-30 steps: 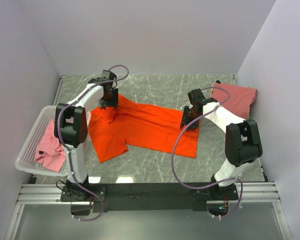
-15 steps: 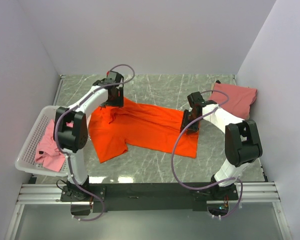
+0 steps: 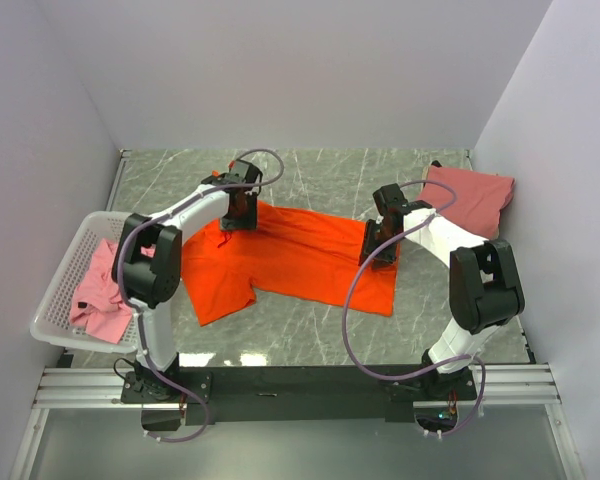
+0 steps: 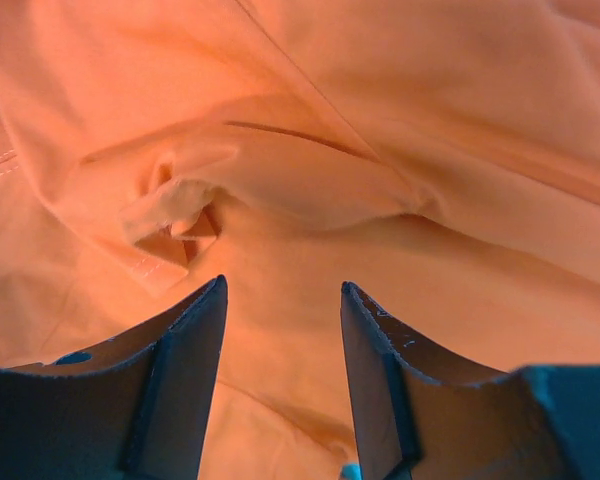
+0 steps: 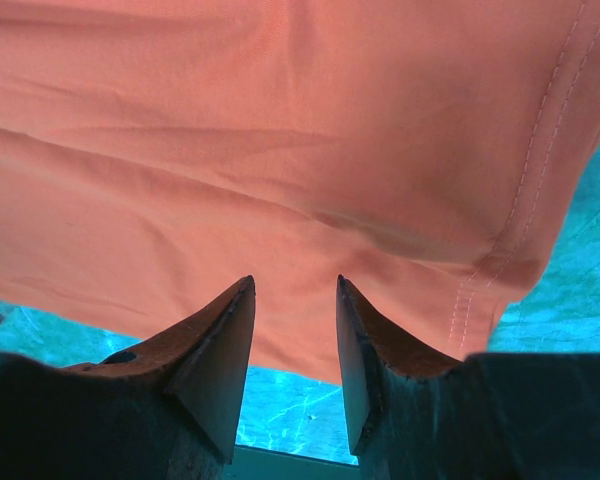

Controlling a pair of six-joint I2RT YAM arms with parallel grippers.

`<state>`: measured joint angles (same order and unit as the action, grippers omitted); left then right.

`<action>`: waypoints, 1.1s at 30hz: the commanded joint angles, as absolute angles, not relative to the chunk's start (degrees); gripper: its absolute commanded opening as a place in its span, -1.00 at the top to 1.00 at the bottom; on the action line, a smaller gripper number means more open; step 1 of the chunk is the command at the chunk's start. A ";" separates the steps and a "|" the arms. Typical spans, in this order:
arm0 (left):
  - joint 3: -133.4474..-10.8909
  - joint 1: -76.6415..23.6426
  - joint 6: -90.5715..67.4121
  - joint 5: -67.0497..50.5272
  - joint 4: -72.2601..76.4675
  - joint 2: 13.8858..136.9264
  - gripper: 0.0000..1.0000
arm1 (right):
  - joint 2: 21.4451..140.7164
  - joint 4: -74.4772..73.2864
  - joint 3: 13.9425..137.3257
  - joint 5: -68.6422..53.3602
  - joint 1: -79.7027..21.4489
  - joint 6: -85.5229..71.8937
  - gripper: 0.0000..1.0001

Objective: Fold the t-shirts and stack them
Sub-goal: Fold the tshirt

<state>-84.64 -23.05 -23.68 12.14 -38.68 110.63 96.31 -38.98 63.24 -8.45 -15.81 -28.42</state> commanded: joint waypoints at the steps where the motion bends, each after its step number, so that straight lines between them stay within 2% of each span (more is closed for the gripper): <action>1: -87.54 -23.03 -23.03 14.85 -36.65 112.85 -0.09 | 94.04 -38.76 63.02 -8.44 -16.35 -27.51 0.10; 17: -90.35 -23.03 -18.90 20.65 -33.93 118.12 0.00 | 93.60 -39.55 62.05 -8.44 -16.52 -26.98 0.10; 21: -91.32 -23.03 -18.63 21.70 -33.57 119.18 0.30 | 93.60 -39.73 61.79 -8.52 -16.87 -26.90 0.10; 26: -92.81 -23.03 -18.02 23.03 -34.01 120.94 0.36 | 93.96 -39.73 61.26 -8.53 -17.14 -26.72 0.10; 27: -92.81 -23.03 -18.10 23.11 -34.27 120.76 0.46 | 93.96 -39.81 61.26 -8.61 -17.23 -26.63 0.10; 32: -92.37 -23.03 -18.28 21.01 -35.50 119.62 0.70 | 94.04 -39.81 61.43 -8.44 -17.31 -26.81 0.10; 33: -92.20 -23.03 -18.19 20.48 -36.38 119.10 0.81 | 94.13 -39.73 61.52 -8.52 -17.23 -26.81 0.10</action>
